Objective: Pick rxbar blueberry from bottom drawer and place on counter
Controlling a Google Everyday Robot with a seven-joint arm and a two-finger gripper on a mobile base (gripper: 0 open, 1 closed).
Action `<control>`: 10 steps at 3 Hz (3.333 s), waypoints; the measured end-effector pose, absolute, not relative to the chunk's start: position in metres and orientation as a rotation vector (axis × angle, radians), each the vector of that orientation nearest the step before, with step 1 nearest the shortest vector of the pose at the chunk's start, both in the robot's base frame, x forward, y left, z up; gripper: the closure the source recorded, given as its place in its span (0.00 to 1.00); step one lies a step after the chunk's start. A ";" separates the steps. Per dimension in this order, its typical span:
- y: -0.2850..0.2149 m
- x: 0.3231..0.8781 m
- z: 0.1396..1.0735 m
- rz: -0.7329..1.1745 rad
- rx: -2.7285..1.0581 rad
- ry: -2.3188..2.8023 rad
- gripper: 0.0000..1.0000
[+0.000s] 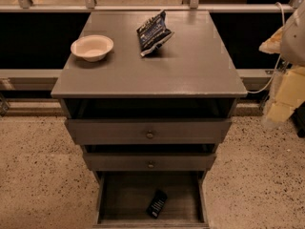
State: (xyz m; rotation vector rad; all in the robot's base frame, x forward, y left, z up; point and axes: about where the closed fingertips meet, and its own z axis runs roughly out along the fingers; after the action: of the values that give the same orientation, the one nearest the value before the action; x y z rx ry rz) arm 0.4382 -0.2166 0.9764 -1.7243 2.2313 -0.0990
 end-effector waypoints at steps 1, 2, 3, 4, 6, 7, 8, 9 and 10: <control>-0.217 0.438 0.976 -0.099 -1.724 2.231 0.00; -0.175 0.465 0.954 -0.078 -1.828 2.122 0.00; -0.107 0.498 0.903 -0.032 -1.982 1.927 0.00; -0.102 0.505 0.906 -0.050 -1.958 1.902 0.00; -0.082 0.478 0.854 0.044 -2.155 1.743 0.00; -0.091 0.462 0.823 0.116 -2.061 1.649 0.00; -0.110 0.463 0.838 0.079 -1.948 1.620 0.00; -0.075 0.461 0.806 0.036 -2.146 1.528 0.00; -0.065 0.456 0.744 -0.101 -2.422 1.343 0.00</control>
Offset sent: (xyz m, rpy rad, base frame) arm 0.0857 0.1363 -0.0767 0.0254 -0.0336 0.3523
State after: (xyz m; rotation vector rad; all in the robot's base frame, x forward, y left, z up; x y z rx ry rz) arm 0.4559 -0.0648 0.7436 -2.4217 1.3432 -0.1009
